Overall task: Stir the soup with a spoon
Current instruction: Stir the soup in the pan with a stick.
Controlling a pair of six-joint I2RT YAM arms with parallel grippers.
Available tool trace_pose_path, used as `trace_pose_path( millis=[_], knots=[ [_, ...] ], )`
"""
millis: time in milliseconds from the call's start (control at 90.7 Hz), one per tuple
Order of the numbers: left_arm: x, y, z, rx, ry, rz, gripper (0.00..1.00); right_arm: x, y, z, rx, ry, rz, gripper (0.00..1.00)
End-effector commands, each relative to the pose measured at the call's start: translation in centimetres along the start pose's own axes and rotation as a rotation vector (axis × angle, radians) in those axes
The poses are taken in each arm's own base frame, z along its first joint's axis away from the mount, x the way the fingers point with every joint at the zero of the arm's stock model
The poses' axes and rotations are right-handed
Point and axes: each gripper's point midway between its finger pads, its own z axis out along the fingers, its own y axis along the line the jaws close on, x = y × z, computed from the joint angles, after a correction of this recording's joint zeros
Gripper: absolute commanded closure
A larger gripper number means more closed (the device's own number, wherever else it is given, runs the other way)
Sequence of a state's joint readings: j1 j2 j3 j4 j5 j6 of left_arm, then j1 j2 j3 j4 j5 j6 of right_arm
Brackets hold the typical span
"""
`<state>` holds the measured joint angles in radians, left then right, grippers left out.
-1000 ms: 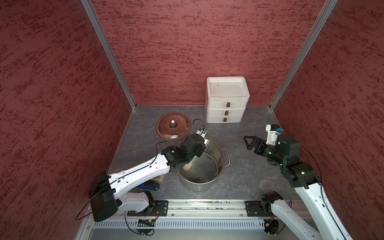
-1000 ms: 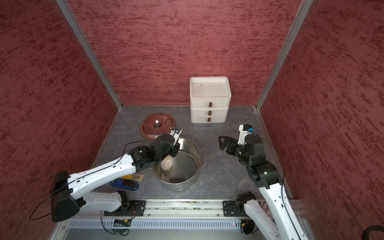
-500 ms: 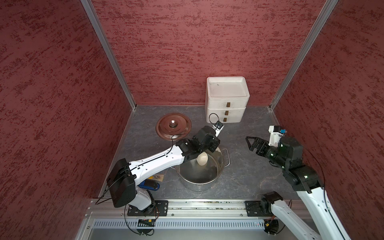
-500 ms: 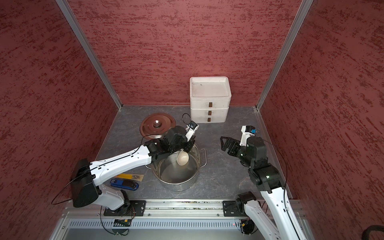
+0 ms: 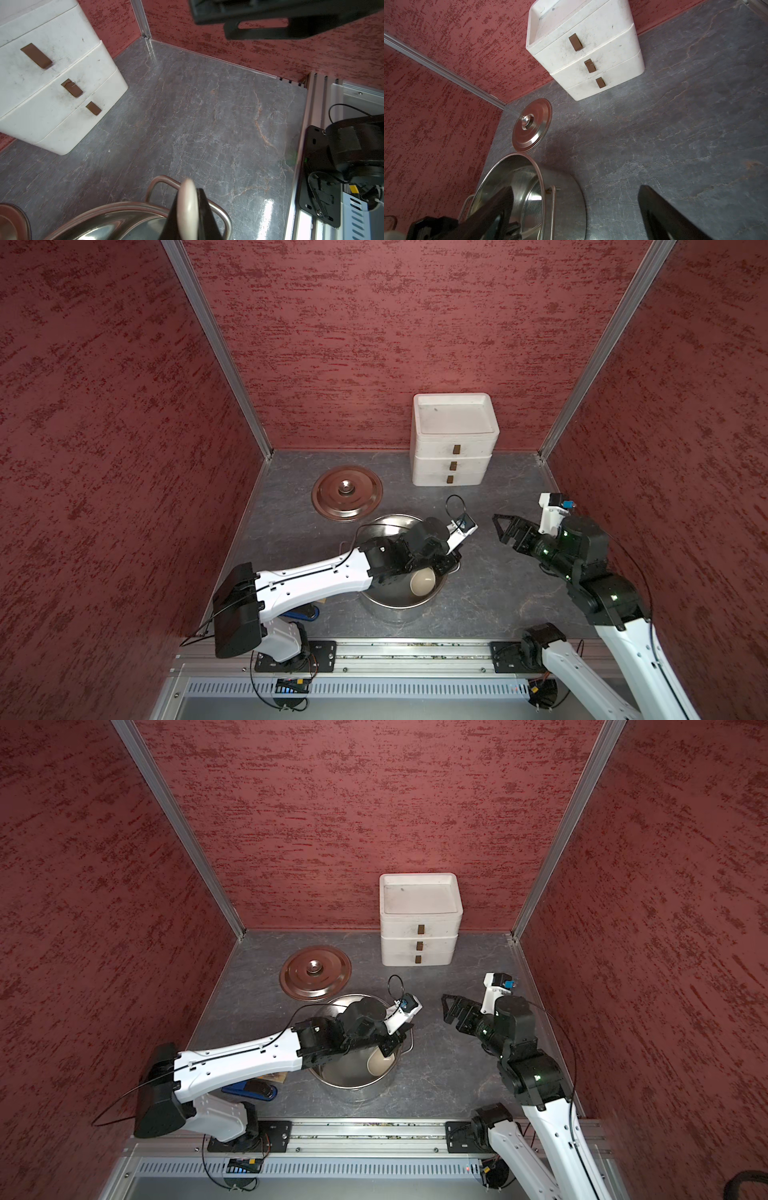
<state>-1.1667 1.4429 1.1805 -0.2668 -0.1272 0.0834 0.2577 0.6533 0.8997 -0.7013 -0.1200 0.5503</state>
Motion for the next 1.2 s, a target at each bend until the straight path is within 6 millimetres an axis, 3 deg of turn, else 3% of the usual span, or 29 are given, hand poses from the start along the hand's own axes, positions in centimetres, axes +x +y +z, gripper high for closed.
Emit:
trace_pose_path(
  millis=[0,176,298,485,672,959,1190],
  knots=[
    [-0.8,-0.6,-2.2,-0.01,-0.051,-0.011,1.0,0.5,0.0,0.0,-0.01,0.011,0.009,0.02],
    [1.4,-2.6,-4.7,0.004,-0.021,-0.012,1.0,0.9,0.0,0.2,-0.015,0.026,0.013,0.02],
    [3.0,-2.3,-6.5,-0.033,0.003,-0.04,1.0,1.1,-0.1,0.4,-0.02,0.033,0.025,0.02],
    [5.1,0.6,-9.1,-0.142,0.012,-0.068,1.0,1.4,0.0,1.0,-0.034,0.045,0.045,0.03],
    [6.5,5.0,-10.7,-0.25,-0.014,-0.147,1.0,1.3,0.2,1.1,-0.039,0.047,0.046,0.03],
    [5.2,11.9,-10.7,-0.397,-0.08,-0.223,1.0,1.0,0.1,0.8,-0.026,0.039,0.04,0.03],
    [2.2,14.2,-7.6,-0.377,-0.096,-0.185,1.0,0.3,0.4,0.5,-0.022,0.024,0.025,0.03]
  ],
)
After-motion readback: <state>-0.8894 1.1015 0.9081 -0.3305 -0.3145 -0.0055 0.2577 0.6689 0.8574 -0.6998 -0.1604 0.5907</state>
